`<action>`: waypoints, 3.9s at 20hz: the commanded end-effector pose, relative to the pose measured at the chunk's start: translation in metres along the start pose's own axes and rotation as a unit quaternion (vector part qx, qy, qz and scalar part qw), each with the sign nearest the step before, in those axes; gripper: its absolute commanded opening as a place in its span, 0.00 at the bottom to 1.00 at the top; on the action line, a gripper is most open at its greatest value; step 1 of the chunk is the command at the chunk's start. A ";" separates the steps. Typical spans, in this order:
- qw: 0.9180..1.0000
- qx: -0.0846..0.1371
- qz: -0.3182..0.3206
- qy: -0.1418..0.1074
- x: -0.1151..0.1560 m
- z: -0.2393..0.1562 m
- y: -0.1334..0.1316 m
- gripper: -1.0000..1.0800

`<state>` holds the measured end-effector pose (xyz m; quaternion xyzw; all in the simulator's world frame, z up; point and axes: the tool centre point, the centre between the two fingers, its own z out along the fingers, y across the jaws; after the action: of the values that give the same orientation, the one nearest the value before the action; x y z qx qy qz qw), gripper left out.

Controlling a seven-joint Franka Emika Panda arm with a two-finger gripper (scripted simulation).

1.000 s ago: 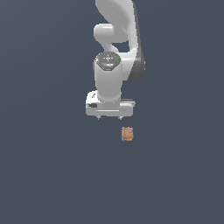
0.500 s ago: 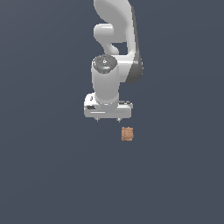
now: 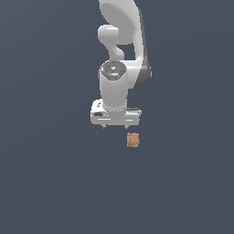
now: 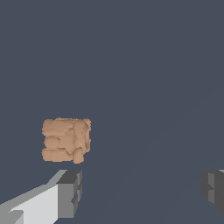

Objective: Pick up the object and move it to a goal position.

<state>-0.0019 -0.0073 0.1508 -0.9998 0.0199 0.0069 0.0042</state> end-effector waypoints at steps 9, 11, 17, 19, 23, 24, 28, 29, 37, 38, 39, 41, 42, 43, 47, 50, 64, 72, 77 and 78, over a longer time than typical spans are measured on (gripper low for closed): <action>1.000 -0.004 0.008 0.005 0.004 0.044 -0.067 0.96; 1.000 -0.004 0.009 0.006 0.004 0.051 -0.077 0.96; 1.000 -0.004 0.011 0.007 0.003 0.061 -0.092 0.96; 1.000 -0.004 0.010 0.006 0.003 0.060 -0.091 0.96; 1.000 -0.004 0.010 0.006 0.003 0.066 -0.091 0.96; 1.000 -0.004 0.010 0.006 0.002 0.070 -0.091 0.96; 1.000 -0.004 0.011 0.007 0.002 0.091 -0.091 0.96; 1.000 -0.004 0.011 0.007 0.002 0.096 -0.092 0.96; 1.000 -0.004 0.011 0.007 0.003 0.111 -0.092 0.00; 1.000 -0.004 0.011 0.007 0.003 0.111 -0.092 0.00; 1.000 -0.004 0.011 0.007 0.003 0.111 -0.092 0.00; 1.000 -0.004 0.011 0.007 0.003 0.111 -0.092 0.00; 1.000 -0.004 0.011 0.007 0.003 0.111 -0.092 0.00; 1.000 -0.004 0.011 0.007 0.003 0.111 -0.092 0.00; 1.000 -0.004 0.011 0.008 0.004 0.110 -0.092 0.00; 1.000 -0.004 0.011 0.008 0.003 0.109 -0.091 0.00; 1.000 -0.004 0.011 0.008 -0.030 0.056 -0.075 0.00; 1.000 -0.004 0.011 0.007 -0.053 0.016 -0.063 0.00; 1.000 -0.004 0.011 0.007 -0.060 0.003 -0.060 0.00; 1.000 -0.004 0.011 0.007 -0.061 0.002 -0.059 0.00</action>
<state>-0.0582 0.0552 0.1473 -0.9995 0.0313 -0.0005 0.0000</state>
